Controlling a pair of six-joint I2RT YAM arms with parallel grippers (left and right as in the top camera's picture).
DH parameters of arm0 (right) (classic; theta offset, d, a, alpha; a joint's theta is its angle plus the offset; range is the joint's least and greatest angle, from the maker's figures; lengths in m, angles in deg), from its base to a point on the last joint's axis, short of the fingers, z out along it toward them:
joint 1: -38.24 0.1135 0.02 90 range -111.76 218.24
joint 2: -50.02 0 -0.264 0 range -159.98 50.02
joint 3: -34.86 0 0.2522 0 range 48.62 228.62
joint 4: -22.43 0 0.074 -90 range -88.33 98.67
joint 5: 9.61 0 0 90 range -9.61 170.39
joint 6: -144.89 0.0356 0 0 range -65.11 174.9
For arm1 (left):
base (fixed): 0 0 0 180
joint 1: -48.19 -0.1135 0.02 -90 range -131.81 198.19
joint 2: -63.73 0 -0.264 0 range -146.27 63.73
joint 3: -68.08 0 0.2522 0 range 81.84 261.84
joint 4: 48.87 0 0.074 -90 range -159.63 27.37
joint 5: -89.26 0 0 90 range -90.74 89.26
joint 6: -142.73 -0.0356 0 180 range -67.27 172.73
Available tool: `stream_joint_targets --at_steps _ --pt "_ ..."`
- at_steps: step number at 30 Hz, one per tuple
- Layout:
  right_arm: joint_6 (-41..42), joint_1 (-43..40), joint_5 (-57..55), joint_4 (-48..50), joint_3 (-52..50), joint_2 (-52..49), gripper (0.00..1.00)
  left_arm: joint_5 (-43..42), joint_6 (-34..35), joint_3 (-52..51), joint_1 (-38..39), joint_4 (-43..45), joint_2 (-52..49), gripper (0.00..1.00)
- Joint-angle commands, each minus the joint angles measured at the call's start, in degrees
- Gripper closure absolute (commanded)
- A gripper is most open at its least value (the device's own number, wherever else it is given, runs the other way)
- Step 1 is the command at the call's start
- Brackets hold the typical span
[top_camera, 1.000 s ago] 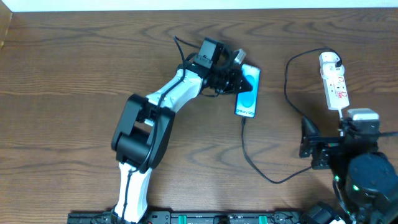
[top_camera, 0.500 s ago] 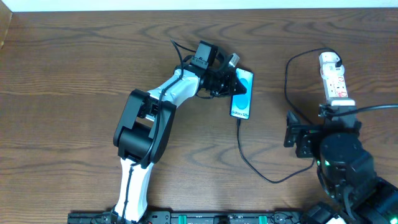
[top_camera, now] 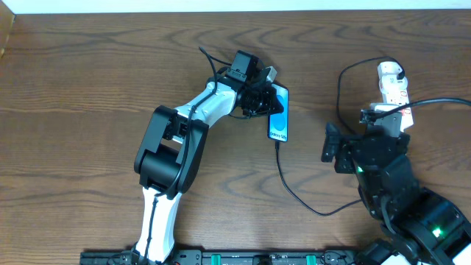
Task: Plug charger to phone and switch on socket
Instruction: 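Lower the phone flat onto the table with the left gripper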
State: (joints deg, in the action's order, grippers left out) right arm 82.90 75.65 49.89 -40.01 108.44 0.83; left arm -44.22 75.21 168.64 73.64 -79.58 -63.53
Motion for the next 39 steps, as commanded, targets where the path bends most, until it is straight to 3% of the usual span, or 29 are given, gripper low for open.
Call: stream_joint_targets --at_steps 1,9,35,39 --pt "5.49 -0.31 -0.85 0.42 -0.35 -0.94 0.01 1.33 0.9 -0.02 0.26 0.07 -0.11 0.92" --pt "11.61 -0.31 -0.59 2.47 -0.35 -2.75 0.01 3.1 1.36 -0.02 3.23 1.79 -0.5 0.84" --pt "11.8 -0.31 6.56 2.64 -0.35 -10.51 0.01 19.41 1.4 -0.02 4.35 -1.42 -0.52 0.83" --pt "11.82 -0.28 7.13 3.3 -0.35 -10.51 0.01 22.67 5.88 0.0 4.35 -1.44 -0.52 0.83"
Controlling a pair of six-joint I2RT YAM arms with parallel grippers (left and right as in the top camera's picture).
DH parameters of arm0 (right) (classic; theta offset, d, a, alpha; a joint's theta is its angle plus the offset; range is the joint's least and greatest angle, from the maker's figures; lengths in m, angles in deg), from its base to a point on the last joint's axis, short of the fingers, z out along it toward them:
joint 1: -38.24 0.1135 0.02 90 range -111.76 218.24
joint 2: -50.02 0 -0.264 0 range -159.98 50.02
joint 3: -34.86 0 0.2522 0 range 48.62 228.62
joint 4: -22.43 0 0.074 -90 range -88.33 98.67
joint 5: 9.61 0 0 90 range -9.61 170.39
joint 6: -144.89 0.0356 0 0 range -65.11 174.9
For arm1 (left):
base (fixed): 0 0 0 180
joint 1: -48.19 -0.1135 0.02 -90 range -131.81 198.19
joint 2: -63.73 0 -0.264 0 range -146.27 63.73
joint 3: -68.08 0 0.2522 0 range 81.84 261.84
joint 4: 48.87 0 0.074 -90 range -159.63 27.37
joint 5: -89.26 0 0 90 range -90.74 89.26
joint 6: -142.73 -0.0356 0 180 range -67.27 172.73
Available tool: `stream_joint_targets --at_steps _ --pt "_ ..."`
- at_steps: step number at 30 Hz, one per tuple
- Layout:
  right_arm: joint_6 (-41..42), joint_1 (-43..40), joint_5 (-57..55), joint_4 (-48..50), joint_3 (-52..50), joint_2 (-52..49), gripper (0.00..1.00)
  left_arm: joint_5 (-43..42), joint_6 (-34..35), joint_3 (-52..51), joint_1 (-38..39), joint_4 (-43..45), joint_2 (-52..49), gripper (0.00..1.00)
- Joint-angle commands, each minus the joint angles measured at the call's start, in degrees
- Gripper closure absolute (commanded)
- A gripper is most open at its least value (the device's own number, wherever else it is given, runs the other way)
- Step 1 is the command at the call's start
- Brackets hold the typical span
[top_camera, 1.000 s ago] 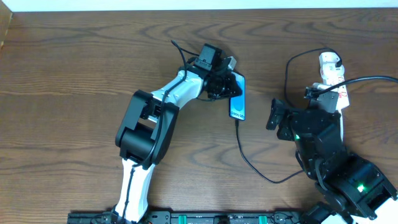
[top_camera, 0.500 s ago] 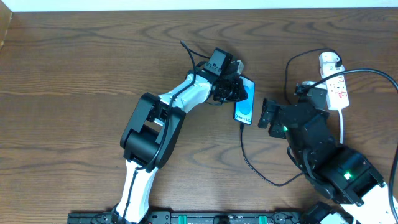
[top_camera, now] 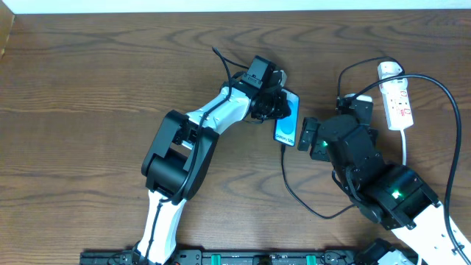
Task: Plug charger to phone and switch on socket
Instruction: 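Lower the phone flat onto the table with the left gripper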
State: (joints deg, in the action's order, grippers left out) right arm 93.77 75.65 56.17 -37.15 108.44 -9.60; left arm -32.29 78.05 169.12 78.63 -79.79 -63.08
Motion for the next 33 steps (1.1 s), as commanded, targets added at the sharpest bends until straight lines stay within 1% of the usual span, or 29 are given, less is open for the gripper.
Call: stream_joint_targets --at_steps 1,7,8,11,14,17,23,27,30,33 --pt "0.96 -0.28 0.85 0.63 -0.35 -0.09 0.01 11.5 4.24 -0.48 -0.63 -1.2 -0.98 0.83" --pt "0.96 -0.28 0.85 0.81 -0.35 -0.09 0.01 12.39 8.72 -0.5 -0.61 -1.22 -0.98 0.83" --pt "0.96 -0.28 0.85 0.81 -0.35 -0.09 0.01 12.37 8.94 -0.48 -0.61 -1.22 -0.98 0.79" --pt "0.96 -0.28 0.87 0.79 -0.35 -0.09 0.01 12.39 8.9 -0.48 -0.61 -1.25 -0.98 0.78" --pt "0.96 -0.28 1.09 0.68 -0.35 -0.09 0.01 12.41 8.87 -0.48 -0.63 -1.68 -0.98 0.71" --pt "0.94 -0.28 2.19 0.66 -0.35 -0.09 0.01 12.81 8.85 -0.5 -0.63 -2.56 -0.98 0.68" --pt "0.94 -0.28 2.34 0.59 -0.35 -0.09 0.01 12.83 8.85 -0.5 -0.63 -3.21 -0.98 0.67" --pt "0.94 -0.28 2.34 0.5 -0.35 -0.09 0.01 12.83 8.85 -0.5 -0.63 -3.61 -0.98 0.59" --pt "0.94 -0.28 2.34 0.2 -0.35 -0.11 0.01 12.83 8.85 -0.5 -0.61 -3.61 -0.98 0.51" --pt "0.94 -0.28 2.34 0.13 -0.35 -0.11 0.01 12.83 8.85 -0.5 -0.61 -3.61 -0.98 0.48"
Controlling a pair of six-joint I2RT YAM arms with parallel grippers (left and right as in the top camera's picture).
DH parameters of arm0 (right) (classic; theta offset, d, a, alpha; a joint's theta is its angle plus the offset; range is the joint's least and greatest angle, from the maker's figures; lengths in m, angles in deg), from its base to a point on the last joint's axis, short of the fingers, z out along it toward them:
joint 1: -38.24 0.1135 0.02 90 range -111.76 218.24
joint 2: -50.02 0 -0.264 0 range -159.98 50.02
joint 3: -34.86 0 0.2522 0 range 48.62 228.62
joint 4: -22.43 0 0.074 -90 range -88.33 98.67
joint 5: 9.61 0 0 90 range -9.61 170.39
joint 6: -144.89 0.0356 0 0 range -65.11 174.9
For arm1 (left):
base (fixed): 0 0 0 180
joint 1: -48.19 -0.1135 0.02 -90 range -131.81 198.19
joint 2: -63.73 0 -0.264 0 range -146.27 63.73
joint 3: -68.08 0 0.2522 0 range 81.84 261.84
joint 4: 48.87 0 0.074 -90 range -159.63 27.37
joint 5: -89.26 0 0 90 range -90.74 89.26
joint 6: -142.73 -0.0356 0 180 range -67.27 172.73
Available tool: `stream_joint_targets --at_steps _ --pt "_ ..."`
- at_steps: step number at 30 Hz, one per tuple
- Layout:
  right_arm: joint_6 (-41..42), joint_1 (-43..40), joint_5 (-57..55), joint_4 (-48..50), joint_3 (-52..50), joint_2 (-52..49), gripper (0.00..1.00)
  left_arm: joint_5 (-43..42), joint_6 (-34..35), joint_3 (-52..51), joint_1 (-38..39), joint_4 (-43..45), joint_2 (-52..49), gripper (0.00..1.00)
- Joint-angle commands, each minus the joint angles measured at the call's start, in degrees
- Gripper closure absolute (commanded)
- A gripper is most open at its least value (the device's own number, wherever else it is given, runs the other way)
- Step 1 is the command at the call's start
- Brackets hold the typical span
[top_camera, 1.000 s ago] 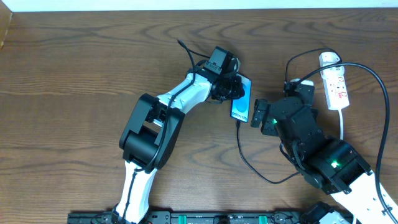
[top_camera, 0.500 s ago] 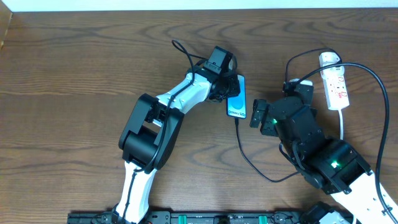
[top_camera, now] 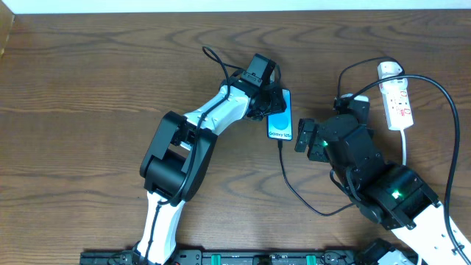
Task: Plug charger to phone and switch on socket
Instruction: 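Lower the phone flat onto the table with the left gripper, then open the left gripper and lift it away from the phone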
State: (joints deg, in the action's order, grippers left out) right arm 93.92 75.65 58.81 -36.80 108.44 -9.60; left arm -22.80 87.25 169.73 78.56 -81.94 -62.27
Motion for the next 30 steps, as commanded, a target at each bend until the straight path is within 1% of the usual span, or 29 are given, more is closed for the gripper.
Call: stream_joint_targets --at_steps 1,7,11,12,13,15,16,19,21,23,27,30 --pt "0.79 -0.28 -0.28 -0.24 -0.35 -0.11 0.01 3.34 -0.35 -1.11 -0.55 -1.46 -1.79 0.47" --pt "0.79 -0.28 -0.28 -0.63 -0.35 -0.33 0.01 3.39 -0.37 -1.11 -0.57 -1.49 -1.79 0.45" --pt "0.79 -0.28 -0.28 -1.09 -0.35 -0.48 0.01 5.42 -0.39 -1.11 -0.57 -1.66 -1.79 0.45" --pt "0.79 -0.28 -0.28 -1.09 -0.35 -0.5 0.01 6.38 -0.39 -1.11 -0.57 -1.68 -1.79 0.43" --pt "0.79 -0.28 -0.28 -1.09 -0.35 -0.52 0.01 7.39 -0.46 -1.11 -0.57 -1.68 -1.79 0.33" --pt "0.79 -0.28 -0.26 -1.38 -0.35 -0.5 0.01 10.45 -2.71 -1.11 -0.59 -1.66 -1.77 0.28" --pt "0.79 -0.28 -0.26 -1.62 -0.35 -0.5 0.01 11.96 -4.37 -1.11 -0.7 -1.66 -1.75 0.23" --pt "0.79 -0.28 -0.28 -2.84 -0.35 -0.52 0.01 15.43 -11.1 -1.09 -1.64 -1.79 -1.62 0.12" --pt "0.79 -0.28 -0.31 -4.15 -0.35 -0.52 0.01 16.87 -15.06 -1.09 -2.91 -2.95 -1.14 0.11" --pt "0.79 -0.28 -0.28 -5.09 -0.35 -0.52 0.01 18.67 -16.92 -1.09 -4.35 -4.68 -0.22 0.1" --pt "0.81 -0.28 -0.31 -5.44 -0.35 -0.68 0.01 23.04 -17.16 -1.09 -8.7 -9.94 3.06 0.1" --pt "0.79 -0.28 -0.31 -4.11 -0.35 -1.16 0.01 23.41 -17.16 -1.09 -12.41 -14.19 6.4 0.1"
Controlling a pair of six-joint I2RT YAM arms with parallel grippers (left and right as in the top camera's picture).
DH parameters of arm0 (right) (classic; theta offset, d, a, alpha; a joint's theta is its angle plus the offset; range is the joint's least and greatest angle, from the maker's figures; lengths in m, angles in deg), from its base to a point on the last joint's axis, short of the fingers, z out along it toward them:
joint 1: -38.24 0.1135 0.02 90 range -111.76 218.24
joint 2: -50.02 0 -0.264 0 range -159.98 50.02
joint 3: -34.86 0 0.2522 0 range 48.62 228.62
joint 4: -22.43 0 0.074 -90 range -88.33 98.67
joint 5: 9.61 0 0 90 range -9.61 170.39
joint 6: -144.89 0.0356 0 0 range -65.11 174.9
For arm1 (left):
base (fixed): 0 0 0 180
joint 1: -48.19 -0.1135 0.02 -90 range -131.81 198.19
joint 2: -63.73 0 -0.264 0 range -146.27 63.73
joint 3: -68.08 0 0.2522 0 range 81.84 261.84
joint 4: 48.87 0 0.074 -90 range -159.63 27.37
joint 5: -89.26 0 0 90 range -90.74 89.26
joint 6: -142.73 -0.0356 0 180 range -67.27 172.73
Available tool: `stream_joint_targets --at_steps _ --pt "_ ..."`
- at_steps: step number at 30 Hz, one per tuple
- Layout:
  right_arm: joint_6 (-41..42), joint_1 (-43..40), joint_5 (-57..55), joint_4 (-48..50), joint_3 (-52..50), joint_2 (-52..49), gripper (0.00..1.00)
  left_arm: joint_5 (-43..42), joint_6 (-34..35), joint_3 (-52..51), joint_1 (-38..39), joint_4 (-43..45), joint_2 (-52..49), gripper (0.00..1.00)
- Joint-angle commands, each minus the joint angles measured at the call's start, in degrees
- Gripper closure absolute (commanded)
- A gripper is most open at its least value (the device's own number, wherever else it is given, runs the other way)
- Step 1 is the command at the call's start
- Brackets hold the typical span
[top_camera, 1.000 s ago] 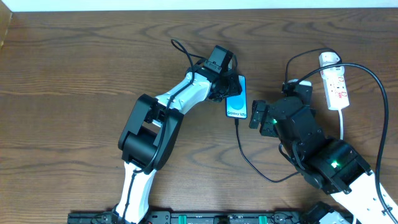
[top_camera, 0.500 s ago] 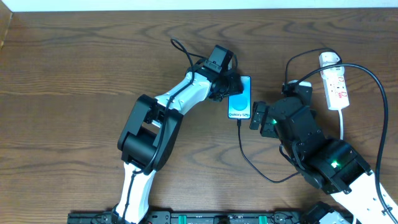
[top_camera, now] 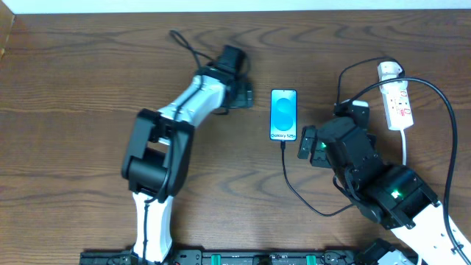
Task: Plug charger to phone and switch on socket
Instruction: 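Open the left gripper and lift it away from the phone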
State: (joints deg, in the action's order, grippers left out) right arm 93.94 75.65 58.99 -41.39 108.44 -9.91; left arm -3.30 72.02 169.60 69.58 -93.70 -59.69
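Observation:
The phone (top_camera: 283,114) lies flat and upright in the overhead view, its screen lit blue. A black charger cable (top_camera: 293,190) is plugged into its bottom end and loops down and right across the table. The white socket strip (top_camera: 397,103) lies at the far right. My left gripper (top_camera: 246,97) sits left of the phone, apart from it, with nothing in it. My right gripper (top_camera: 303,142) hovers just off the phone's lower right corner; how its jaws stand is not visible.
A second black cable (top_camera: 434,92) arcs from the socket strip over my right arm (top_camera: 383,184). The left arm (top_camera: 165,140) stretches across the table's middle. A thin wire (top_camera: 184,44) trails behind the left wrist.
My left gripper has let go of the phone and drawn back to the left. The phone now lies straight and fully uncovered. My right gripper has stayed by the phone's lower right corner.
At first my left gripper held the tilted phone's top, cable plugged in, while my right gripper was by the socket strip. Then the right gripper was beside the phone, still held by the left. Now the phone lies free and straight.

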Motion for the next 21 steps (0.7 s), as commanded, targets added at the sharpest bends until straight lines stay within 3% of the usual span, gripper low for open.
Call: stream_joint_targets --at_steps 1,12,21 --pt "0.79 -0.28 -0.48 1.36 -0.35 -1.31 0.01 3.91 -1.9 -0.96 -4.9 -4.35 5.33 0.09" --pt "0.79 -0.28 0.79 8.61 -0.35 -9.75 0.01 3.89 -1.9 -0.96 -17.86 -22.56 25.0 0.1" --pt "0.79 -0.28 5.75 10.69 -0.35 -18.6 0.01 3.89 -1.9 -0.96 -20.83 -37.09 42.66 0.1"
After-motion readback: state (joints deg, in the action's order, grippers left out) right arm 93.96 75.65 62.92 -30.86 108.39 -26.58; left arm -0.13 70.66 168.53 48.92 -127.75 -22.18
